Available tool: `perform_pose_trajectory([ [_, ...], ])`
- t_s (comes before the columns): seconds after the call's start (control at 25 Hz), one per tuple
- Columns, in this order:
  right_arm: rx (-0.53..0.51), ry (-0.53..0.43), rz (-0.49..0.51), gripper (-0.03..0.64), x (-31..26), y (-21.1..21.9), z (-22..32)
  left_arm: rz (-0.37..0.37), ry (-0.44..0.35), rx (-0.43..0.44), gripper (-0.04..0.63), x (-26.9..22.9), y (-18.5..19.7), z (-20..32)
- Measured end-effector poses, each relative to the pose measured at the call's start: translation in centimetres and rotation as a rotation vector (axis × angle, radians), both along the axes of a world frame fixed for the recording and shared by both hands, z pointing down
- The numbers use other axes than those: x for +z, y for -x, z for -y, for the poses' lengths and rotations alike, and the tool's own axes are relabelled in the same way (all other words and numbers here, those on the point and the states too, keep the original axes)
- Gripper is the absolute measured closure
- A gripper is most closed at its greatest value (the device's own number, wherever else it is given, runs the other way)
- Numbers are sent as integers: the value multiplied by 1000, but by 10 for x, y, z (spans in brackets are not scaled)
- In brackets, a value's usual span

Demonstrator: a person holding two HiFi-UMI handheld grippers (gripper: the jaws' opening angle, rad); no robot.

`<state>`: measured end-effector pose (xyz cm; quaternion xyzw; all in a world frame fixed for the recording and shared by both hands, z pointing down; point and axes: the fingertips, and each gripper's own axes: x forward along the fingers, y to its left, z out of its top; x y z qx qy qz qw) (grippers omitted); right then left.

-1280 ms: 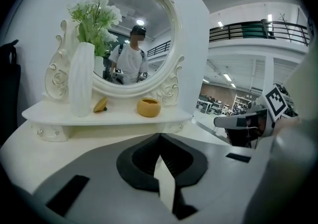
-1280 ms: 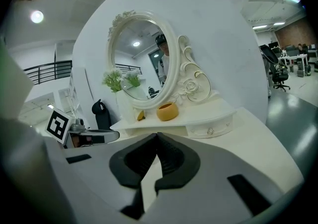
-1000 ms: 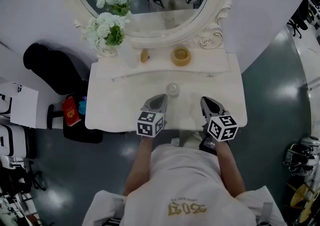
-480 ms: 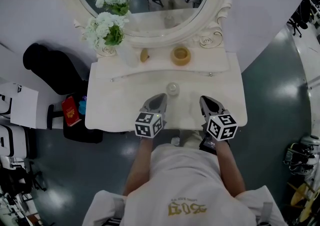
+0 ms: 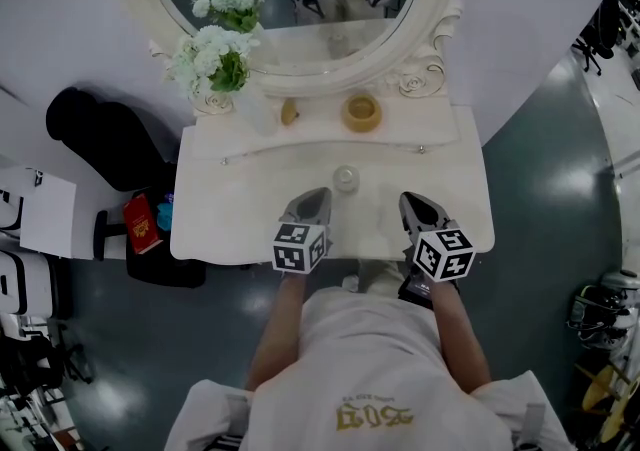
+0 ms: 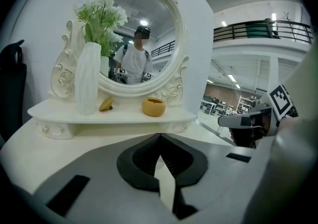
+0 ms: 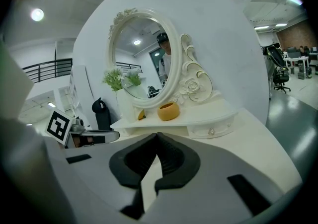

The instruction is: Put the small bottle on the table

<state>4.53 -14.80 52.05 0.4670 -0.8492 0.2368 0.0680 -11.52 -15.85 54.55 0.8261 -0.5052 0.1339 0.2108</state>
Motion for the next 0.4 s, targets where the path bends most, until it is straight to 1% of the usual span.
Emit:
perform_pose_trajectory([
  [0.12,3,1,-2,604,0,-1,1,-4,-8,0,580,-1,0,2],
  [0.4,1,3,-1,604,0,2,1,13,-25,1,580,0,2,2],
])
